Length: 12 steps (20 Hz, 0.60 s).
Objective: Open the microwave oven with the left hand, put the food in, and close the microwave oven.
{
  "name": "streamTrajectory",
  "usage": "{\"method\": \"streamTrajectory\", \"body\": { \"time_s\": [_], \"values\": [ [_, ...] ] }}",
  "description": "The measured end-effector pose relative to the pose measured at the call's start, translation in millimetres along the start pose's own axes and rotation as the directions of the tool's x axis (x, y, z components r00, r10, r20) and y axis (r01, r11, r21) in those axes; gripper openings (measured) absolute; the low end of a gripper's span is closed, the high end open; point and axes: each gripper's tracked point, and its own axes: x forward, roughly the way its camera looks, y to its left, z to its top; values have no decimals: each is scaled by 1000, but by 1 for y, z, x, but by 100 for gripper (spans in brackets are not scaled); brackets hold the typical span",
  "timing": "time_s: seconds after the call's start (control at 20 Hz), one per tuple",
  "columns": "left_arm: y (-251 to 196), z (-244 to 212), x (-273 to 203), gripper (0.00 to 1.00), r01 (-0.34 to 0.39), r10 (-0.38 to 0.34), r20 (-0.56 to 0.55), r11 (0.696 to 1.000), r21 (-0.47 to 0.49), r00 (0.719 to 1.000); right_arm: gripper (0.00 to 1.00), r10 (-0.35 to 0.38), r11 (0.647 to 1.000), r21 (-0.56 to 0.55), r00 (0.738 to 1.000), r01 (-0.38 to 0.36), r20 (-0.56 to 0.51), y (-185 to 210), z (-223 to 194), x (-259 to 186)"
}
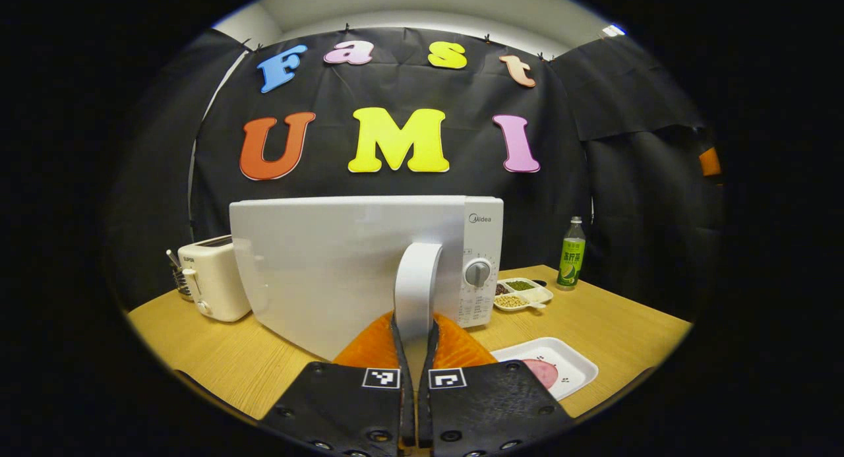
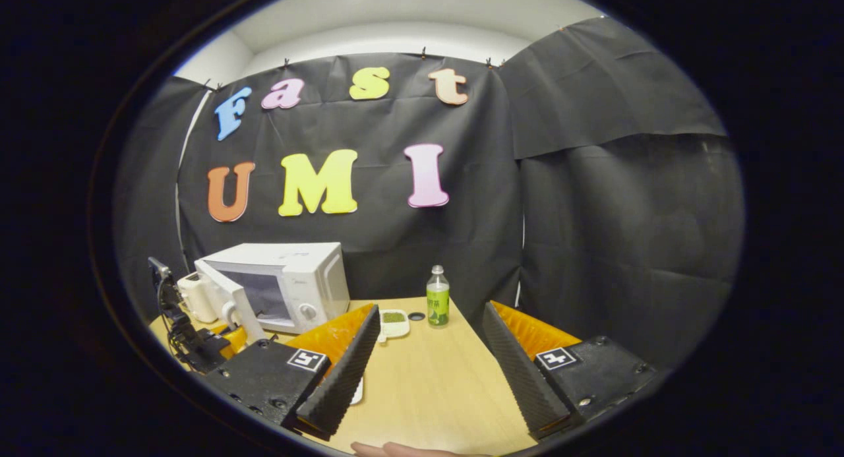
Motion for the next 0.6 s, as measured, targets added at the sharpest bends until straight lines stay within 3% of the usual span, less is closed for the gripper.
{"method": "streamTrajectory", "body": {
  "time_s": [0.15, 0.2, 0.25, 0.35, 0.4, 0.45, 0.5, 0.55, 0.6],
  "values": [
    [27, -5, -41, 2, -12, 12, 0, 1000, 16, 1000, 100, 5, 1000, -12, 1000, -5, 0, 8, 1, -18],
    [45, -9, -58, 5, -54, 54, -3, 998, 21, 999, 100, 9, 1000, -17, 1000, -9, 0, 12, 2, -24],
    [67, -11, -79, 20, -117, 117, 2, 993, 33, 993, 100, 13, 1000, -24, 1000, -13, -2, 15, 1, -31],
    [105, -20, -125, 66, -197, 197, -10, 980, 43, 980, 100, 23, 999, -40, 1000, -23, 3, 22, 4, -42],
    [123, -22, -150, 89, -233, 234, -8, 972, 30, 972, 91, 23, 999, -46, 1000, -22, 7, 24, 6, -46],
    [137, -21, -169, 98, -255, 255, -8, 967, 8, 967, 91, 27, 998, -53, 1000, -26, 12, 28, 5, -49],
    [146, -20, -187, 97, -262, 262, -14, 965, -14, 965, 100, 32, 998, -58, 999, -31, 14, 32, 6, -52],
    [153, -21, -205, 87, -265, 264, -32, 964, -26, 964, 100, 33, 998, -61, 999, -32, 10, 36, 4, -52],
    [160, -18, -221, 95, -266, 265, -39, 963, -37, 963, 91, 34, 997, -62, 999, -34, 1, 40, 1, -52]
  ]
}}
